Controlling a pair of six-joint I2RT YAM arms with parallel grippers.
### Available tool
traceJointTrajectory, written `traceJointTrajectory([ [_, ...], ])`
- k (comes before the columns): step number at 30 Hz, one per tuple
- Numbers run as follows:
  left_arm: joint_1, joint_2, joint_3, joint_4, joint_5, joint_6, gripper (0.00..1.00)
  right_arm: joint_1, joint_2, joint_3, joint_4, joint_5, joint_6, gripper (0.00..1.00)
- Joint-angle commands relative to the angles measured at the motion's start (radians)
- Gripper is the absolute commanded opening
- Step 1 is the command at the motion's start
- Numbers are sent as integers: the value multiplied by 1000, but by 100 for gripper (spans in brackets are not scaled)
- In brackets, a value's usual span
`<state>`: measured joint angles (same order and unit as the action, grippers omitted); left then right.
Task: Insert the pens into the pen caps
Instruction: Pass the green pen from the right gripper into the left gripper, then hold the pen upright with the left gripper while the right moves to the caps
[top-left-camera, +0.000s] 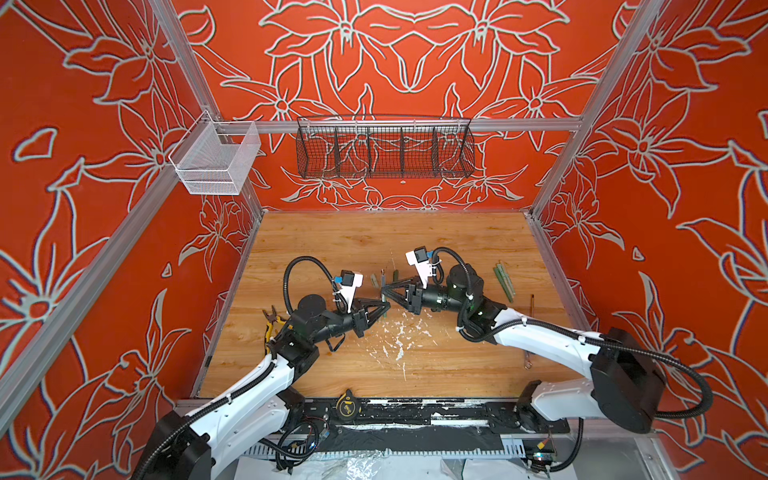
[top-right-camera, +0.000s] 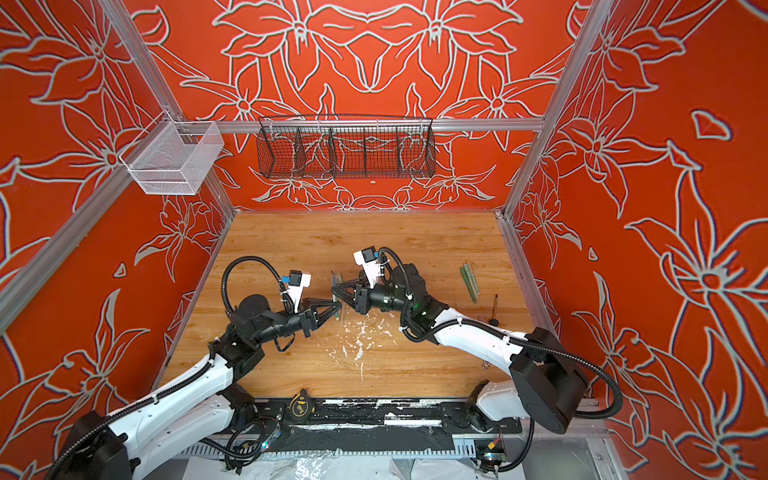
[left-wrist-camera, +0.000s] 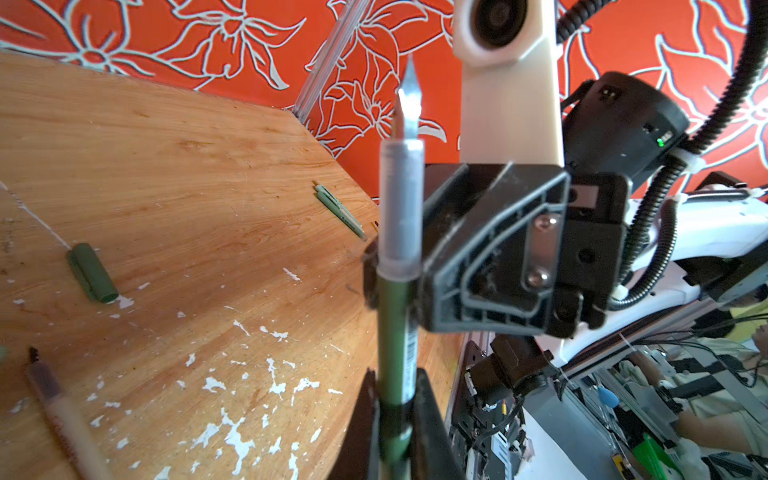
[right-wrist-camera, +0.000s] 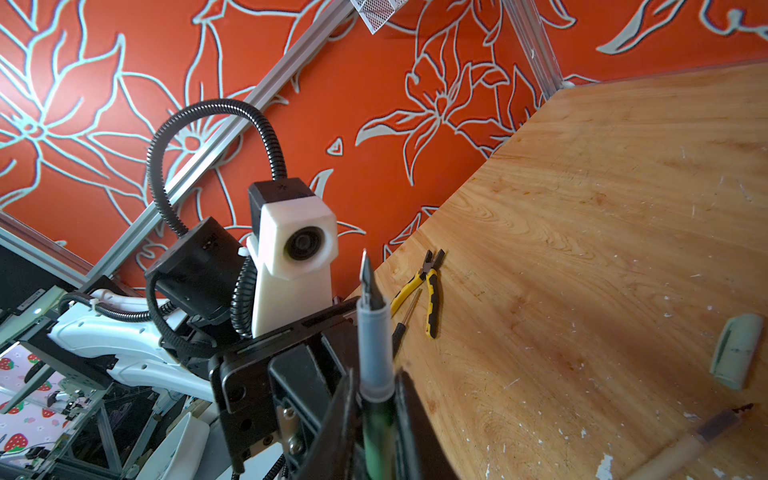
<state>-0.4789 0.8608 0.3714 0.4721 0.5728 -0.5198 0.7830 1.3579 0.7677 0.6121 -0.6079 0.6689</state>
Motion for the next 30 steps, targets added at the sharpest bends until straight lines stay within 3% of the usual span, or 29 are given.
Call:
traceJointTrajectory([
  [1,4,-30,65,-132,-89,36,0,3,12,27,-51,-13,7,37],
  [5,19,-59,144,-330,-207,92,0,1,8,61,-207,40,15,58],
  [10,81,-68,221,-512,-281,102,0,1,-34,68,-397,93,-29,71],
  [17,122,-109,288,-655,-286,135,0,-23,-25,148,-668,194,-95,73],
  [23,131,-136,320,-724,-270,165,0,-122,112,245,-803,188,-55,71],
  [30,131,-206,325,-827,-222,172,0,-163,310,453,-998,275,-120,70],
])
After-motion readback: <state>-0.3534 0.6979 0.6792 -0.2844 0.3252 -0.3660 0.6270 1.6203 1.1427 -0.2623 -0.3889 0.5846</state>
